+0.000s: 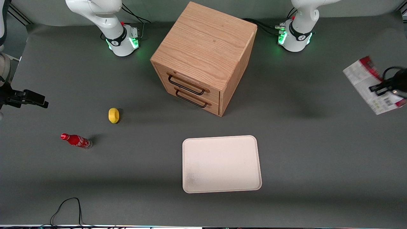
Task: Place red cookie box on tray
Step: 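Lift the cookie box up with the left gripper, then carry the cookie box over the white tray with the left gripper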
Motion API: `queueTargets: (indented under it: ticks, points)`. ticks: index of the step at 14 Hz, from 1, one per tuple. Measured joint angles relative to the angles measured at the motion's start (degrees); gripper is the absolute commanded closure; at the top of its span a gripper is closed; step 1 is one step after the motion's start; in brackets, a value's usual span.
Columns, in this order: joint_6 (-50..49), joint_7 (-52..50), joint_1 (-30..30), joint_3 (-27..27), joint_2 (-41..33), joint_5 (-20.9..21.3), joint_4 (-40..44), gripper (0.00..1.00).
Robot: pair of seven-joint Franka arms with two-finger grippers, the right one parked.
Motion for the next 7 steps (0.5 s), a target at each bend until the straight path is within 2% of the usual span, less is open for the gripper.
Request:
queueTargets:
  ticks: [3, 7]
  points:
    - [-7.94, 0.14, -1.34, -0.91, 1.66, -0.06, 10.2, 1.0]
    - [-8.22, -1.74, -3.23, -4.79, 5.01, -2.22, 14.23, 1.0]
